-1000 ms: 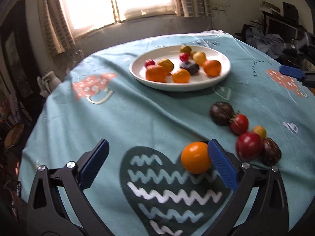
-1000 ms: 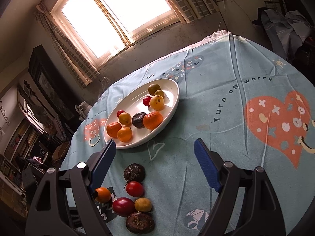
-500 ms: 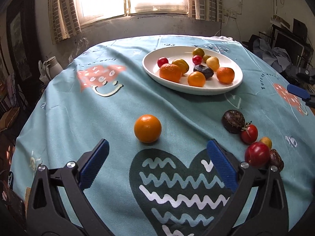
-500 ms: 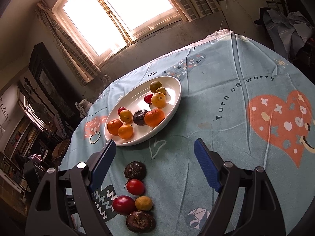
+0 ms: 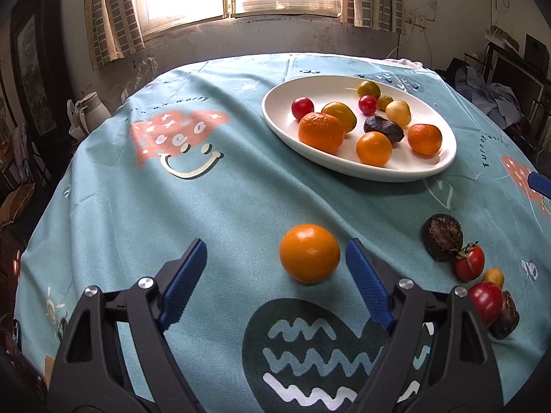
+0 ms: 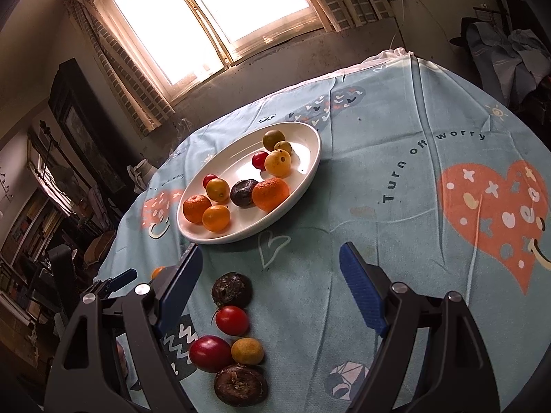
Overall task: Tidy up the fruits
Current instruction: 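Grasp an orange from the table with the left gripper, then carry the orange to the plate with the left gripper while the right grasps a dark purple fruit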
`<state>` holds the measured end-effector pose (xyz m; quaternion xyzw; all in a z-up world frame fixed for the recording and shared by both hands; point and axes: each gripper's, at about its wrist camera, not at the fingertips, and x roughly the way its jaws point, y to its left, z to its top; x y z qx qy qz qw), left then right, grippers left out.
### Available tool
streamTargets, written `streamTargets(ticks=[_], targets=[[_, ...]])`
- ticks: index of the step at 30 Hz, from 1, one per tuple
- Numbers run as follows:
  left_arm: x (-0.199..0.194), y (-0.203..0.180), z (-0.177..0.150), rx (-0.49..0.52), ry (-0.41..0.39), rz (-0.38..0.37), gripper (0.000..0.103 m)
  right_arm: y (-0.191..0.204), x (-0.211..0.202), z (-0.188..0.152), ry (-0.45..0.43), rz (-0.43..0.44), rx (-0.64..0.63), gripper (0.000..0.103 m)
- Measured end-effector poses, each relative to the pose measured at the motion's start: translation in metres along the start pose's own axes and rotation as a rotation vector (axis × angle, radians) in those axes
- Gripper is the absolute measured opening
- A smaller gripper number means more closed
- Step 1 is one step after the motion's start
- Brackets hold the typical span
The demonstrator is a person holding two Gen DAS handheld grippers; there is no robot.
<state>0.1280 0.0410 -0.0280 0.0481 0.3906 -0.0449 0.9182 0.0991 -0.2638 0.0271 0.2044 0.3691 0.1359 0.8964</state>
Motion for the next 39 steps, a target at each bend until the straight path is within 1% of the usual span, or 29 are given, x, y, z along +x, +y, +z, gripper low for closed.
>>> streamTargets(ticks=[1,6,8,9,10,11,13,15,17,22,23,25,29,34,37,39], targets=[[0.001,-0.001,0.0,0.001,0.002,-0.003,0.08,0.001,0.001,0.0,0.002,-0.001,-0.004,0.082],[0.012,-0.005,0.002,0.01,0.024,0.002,0.079,0.005,0.006,-0.003,0.017,0.0,-0.026,0.082],[0.018,-0.007,0.004,0.011,0.041,0.0,0.071,0.006,0.008,-0.004,0.029,0.005,-0.03,0.082],[0.02,-0.007,0.004,0.008,0.05,-0.017,0.068,0.006,0.01,-0.005,0.036,0.009,-0.029,0.082],[0.022,-0.007,0.004,0.005,0.057,-0.04,0.061,0.006,0.011,-0.005,0.044,0.012,-0.027,0.082],[0.022,-0.008,0.004,0.005,0.06,-0.065,0.051,0.005,0.012,-0.005,0.049,0.012,-0.025,0.082],[0.02,-0.01,0.002,0.012,0.061,-0.094,0.04,0.005,0.014,-0.005,0.054,0.009,-0.021,0.082],[0.018,-0.014,0.0,0.026,0.055,-0.078,0.04,0.005,0.015,-0.006,0.06,0.01,-0.021,0.082],[0.015,-0.014,-0.001,0.02,0.049,-0.077,0.04,0.007,0.019,-0.009,0.08,0.017,-0.029,0.082],[0.005,-0.004,0.001,-0.021,0.021,-0.076,0.04,0.019,0.039,-0.02,0.181,0.039,-0.075,0.081],[0.005,-0.003,0.002,-0.027,0.02,-0.078,0.04,0.021,0.044,-0.022,0.198,0.043,-0.074,0.075],[0.006,-0.002,0.002,-0.033,0.028,-0.078,0.04,0.024,0.052,-0.025,0.233,0.051,-0.071,0.07],[0.007,-0.005,0.001,-0.019,0.035,-0.083,0.04,0.029,0.065,-0.024,0.266,0.054,-0.056,0.064],[0.008,-0.007,0.001,-0.009,0.038,-0.087,0.04,0.045,0.078,-0.026,0.286,0.016,-0.118,0.062],[0.011,-0.009,0.0,-0.001,0.054,-0.084,0.04,0.056,0.085,-0.03,0.286,-0.042,-0.196,0.062],[0.012,-0.01,-0.001,0.004,0.061,-0.084,0.04,0.063,0.09,-0.034,0.287,-0.083,-0.253,0.059]])
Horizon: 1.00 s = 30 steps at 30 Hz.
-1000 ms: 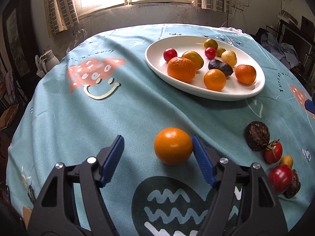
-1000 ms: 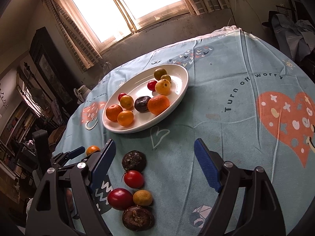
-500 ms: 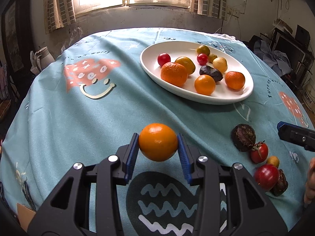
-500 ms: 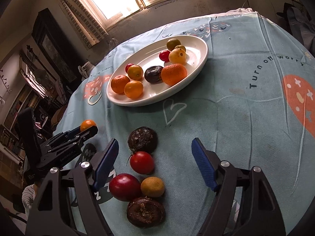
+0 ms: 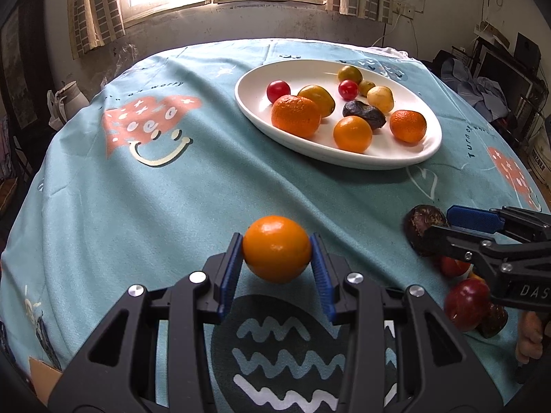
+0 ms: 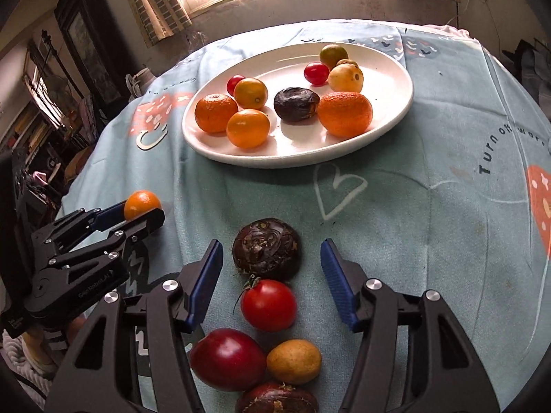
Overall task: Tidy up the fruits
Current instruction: 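Carry the orange to the plate with the left gripper while the right grasps a dark purple fruit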
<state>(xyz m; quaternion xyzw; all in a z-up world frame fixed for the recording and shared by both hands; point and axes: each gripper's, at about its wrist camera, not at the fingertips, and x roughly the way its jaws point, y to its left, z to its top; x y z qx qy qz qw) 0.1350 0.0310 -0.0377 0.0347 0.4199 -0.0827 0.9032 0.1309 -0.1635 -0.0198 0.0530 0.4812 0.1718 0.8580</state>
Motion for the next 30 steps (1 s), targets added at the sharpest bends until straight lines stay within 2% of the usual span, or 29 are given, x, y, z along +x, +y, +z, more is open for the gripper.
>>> streamTargets(ticks=[4,5,7,12,18,20,23,27,30], targets=[[0.003,-0.002,-0.001,0.009,0.009,0.004,0.04,0.019,0.01,-0.005,0.005,-0.113,-0.141,0.056],[0.003,-0.002,-0.001,0.012,0.008,0.006,0.04,0.023,0.012,-0.008,-0.002,-0.138,-0.179,0.049],[0.003,-0.003,-0.001,0.019,0.007,0.01,0.04,0.027,0.011,-0.011,-0.017,-0.158,-0.212,0.044],[0.001,-0.004,-0.003,0.027,-0.002,0.011,0.04,0.008,-0.011,-0.007,-0.089,-0.107,-0.126,0.044],[-0.024,-0.009,0.0,0.02,-0.092,-0.024,0.04,-0.034,-0.056,0.001,-0.198,0.0,0.063,0.044],[-0.03,-0.013,0.011,0.022,-0.103,-0.039,0.04,-0.047,-0.067,0.009,-0.224,0.033,0.126,0.044],[-0.031,-0.023,0.04,0.041,-0.121,-0.016,0.04,-0.061,-0.075,0.032,-0.233,0.092,0.184,0.044],[-0.016,-0.039,0.079,0.023,-0.115,-0.068,0.04,-0.061,-0.075,0.068,-0.249,0.092,0.179,0.044],[0.001,-0.058,0.094,0.031,-0.109,-0.103,0.04,-0.059,-0.056,0.089,-0.23,0.096,0.176,0.044]])
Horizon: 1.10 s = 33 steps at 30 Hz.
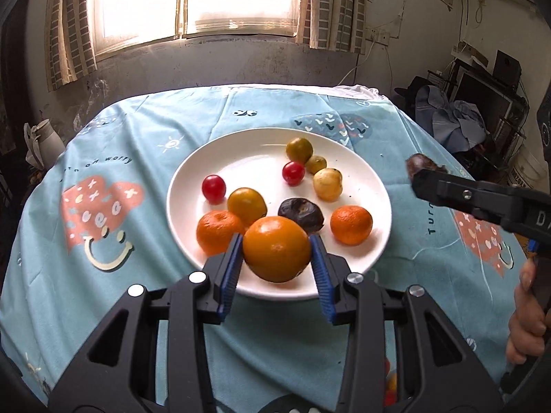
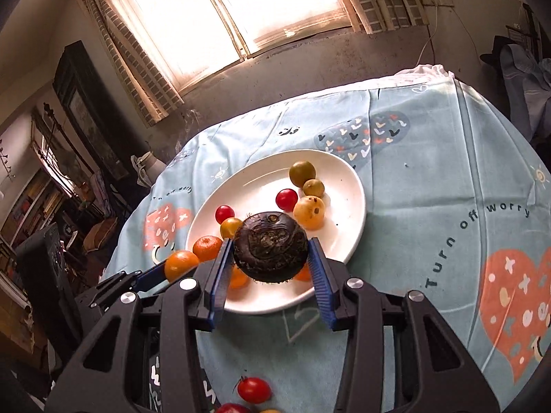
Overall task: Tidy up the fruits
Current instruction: 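Carry the orange to the plate with the left gripper while the right grasps a dark purple fruit, then release the orange and dark purple fruit onto the plate with both grippers, then grasp a dark red plum from the table with the left gripper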
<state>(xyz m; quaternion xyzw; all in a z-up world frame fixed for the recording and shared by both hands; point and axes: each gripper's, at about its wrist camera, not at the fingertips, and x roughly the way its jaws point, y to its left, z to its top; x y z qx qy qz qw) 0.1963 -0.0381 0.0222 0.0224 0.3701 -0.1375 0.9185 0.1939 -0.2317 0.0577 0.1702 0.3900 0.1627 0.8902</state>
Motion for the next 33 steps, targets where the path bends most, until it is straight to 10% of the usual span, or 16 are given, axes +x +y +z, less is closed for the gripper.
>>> streamTargets(ticks=[9,12,24,33], targets=[[0.046,-0.025,0.0,0.064,0.05,-0.025,0.043,-0.012,0.073,0.012,0.102,-0.001,0.017,0.045],[0.04,-0.023,-0.001,0.073,0.013,0.005,0.069,-0.018,0.077,0.013,0.112,0.021,0.051,0.047],[-0.017,0.0,-0.049,0.017,-0.011,0.037,0.086,0.008,-0.031,-0.011,-0.052,0.082,-0.015,0.068],[-0.074,-0.044,-0.111,0.173,-0.062,-0.053,0.093,-0.056,-0.068,-0.074,-0.068,0.053,0.179,0.068]])
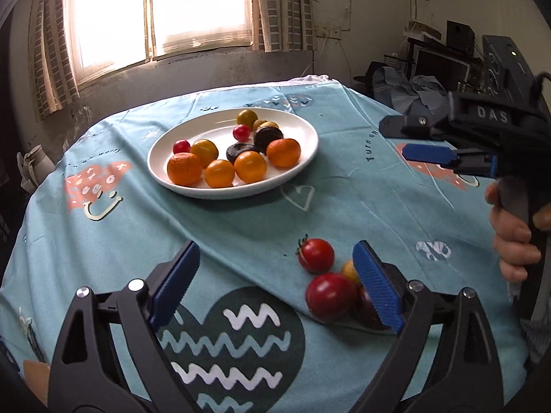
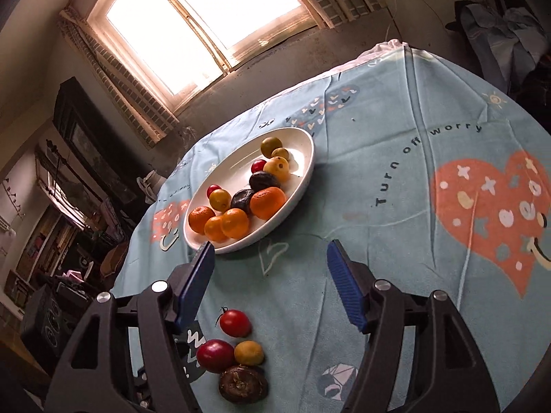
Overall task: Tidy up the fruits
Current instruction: 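Grasp a dark red plum from the table with the left gripper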
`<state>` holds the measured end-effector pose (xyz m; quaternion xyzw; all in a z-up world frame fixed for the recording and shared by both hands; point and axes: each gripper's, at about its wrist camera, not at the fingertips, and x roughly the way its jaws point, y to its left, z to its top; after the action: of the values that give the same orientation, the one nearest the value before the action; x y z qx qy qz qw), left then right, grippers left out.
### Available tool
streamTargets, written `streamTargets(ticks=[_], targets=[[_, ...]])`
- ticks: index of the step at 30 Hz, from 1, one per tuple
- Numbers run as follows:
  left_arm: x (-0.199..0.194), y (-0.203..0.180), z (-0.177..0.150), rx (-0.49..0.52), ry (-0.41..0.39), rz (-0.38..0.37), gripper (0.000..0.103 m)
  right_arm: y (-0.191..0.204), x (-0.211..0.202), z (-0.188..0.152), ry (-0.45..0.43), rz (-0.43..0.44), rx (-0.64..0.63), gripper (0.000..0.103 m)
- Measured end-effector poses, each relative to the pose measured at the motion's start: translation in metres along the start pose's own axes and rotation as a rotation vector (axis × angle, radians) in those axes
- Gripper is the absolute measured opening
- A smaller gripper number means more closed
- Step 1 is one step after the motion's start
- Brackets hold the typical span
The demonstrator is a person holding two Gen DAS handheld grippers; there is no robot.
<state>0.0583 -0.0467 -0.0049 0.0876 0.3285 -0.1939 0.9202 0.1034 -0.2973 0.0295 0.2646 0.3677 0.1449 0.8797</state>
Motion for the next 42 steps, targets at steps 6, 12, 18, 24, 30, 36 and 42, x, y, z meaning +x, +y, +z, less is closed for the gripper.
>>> streamTargets(ticks=[6,12,18,24,30,36,42], targets=[[0.003,-0.021,-0.013,0.099,0.034,0.024,0.098,-0.014,-0.002,0.005,0.002,0.015,0.085,0.068],[0.019,0.011,-0.011,-0.021,0.104,0.053,0.101,-0.012,-0.005,0.004,0.002,0.017,0.073,0.068],[0.004,0.069,-0.011,-0.249,0.047,0.146,0.101,-0.011,-0.007,0.004,-0.011,0.026,0.067,0.068],[0.001,0.041,-0.013,-0.115,0.036,0.144,0.101,-0.011,-0.006,0.004,-0.012,0.019,0.06,0.068],[0.011,0.016,-0.007,0.02,0.028,0.193,0.101,-0.009,-0.003,0.003,-0.003,0.009,0.051,0.068],[0.026,0.005,-0.005,0.103,0.046,0.217,0.097,-0.008,-0.001,0.002,0.001,-0.001,0.04,0.068],[0.032,0.008,-0.002,0.1,0.045,0.189,0.094,-0.004,0.002,0.001,0.009,-0.007,0.014,0.068]])
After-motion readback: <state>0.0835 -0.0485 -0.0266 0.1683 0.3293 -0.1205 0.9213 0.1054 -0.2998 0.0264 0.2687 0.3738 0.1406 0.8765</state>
